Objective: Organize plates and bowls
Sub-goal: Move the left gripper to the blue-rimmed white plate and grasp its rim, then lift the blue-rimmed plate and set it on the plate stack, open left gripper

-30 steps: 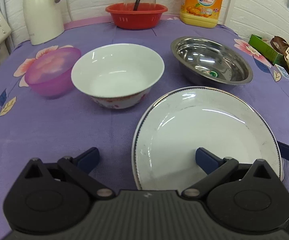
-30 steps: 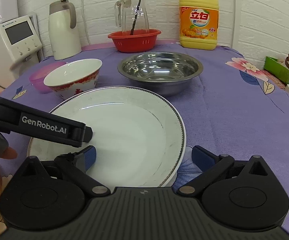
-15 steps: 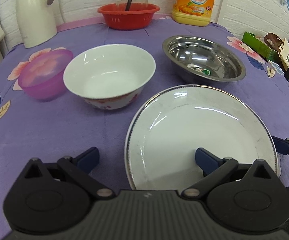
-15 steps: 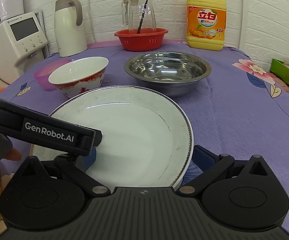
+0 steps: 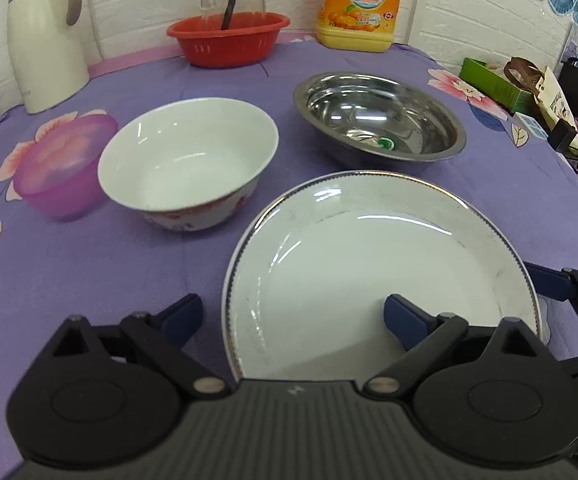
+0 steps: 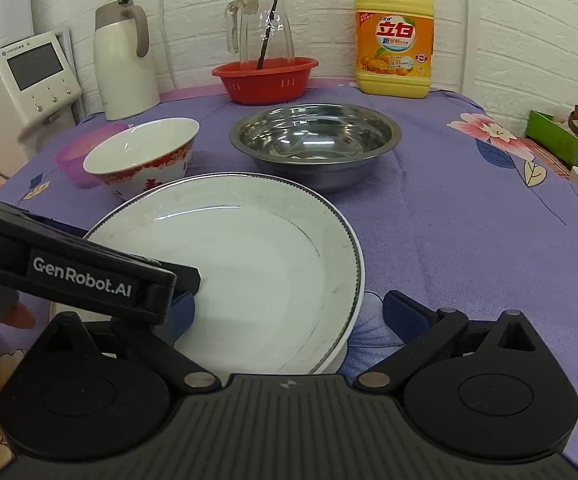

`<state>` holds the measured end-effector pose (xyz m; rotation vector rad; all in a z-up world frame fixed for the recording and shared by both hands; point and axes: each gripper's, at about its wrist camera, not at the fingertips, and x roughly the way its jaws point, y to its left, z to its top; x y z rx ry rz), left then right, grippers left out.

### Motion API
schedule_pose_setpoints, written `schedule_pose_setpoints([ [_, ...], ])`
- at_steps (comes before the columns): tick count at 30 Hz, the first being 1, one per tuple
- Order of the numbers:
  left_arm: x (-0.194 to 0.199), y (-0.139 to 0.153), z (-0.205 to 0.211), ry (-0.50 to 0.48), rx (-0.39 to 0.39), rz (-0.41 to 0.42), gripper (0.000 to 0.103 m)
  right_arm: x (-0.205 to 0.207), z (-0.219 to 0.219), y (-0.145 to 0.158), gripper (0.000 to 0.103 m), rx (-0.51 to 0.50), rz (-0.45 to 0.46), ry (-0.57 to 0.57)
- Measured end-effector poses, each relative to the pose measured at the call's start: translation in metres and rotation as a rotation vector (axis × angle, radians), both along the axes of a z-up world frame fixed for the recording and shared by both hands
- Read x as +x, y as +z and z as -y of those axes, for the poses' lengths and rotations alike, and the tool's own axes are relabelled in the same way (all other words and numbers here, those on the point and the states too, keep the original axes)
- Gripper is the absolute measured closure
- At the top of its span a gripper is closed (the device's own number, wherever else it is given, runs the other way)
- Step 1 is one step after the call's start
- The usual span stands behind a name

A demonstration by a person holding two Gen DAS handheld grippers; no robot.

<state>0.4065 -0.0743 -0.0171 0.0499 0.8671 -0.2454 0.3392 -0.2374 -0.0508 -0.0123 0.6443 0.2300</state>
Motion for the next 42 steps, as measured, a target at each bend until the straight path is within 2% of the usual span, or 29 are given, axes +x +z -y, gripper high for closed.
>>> schedule_pose_setpoints([
  [3, -0.004, 0.004, 0.003, -0.041, -0.012, 0.007, 0.026, 0.000, -0.003, 0.001, 0.000, 0.001, 0.000, -0.008],
  [6, -0.009, 0.005, -0.001, -0.049, -0.016, -0.004, 0.029, -0.005, -0.008, 0.004, 0.000, 0.006, -0.020, 0.003],
  [12, -0.027, 0.008, -0.006, -0.031, -0.038, -0.009, 0.029, -0.022, -0.014, 0.007, 0.000, 0.028, -0.039, -0.029],
  [15, -0.032, 0.015, -0.009, -0.033, -0.077, -0.006, 0.029, -0.032, -0.014, 0.013, 0.000, 0.030, -0.023, -0.037],
  [24, -0.066, 0.044, -0.026, -0.031, -0.113, 0.080, 0.029, -0.059, -0.021, 0.037, 0.000, 0.028, 0.061, -0.050],
  [34, -0.139, 0.067, -0.098, 0.073, -0.121, 0.167, 0.029, -0.113, -0.069, 0.060, 0.000, 0.065, 0.131, 0.064],
  [42, -0.198, 0.047, -0.158, 0.214, -0.127, 0.156, 0.029, -0.163, -0.121, 0.057, 0.000, 0.062, 0.129, 0.214],
])
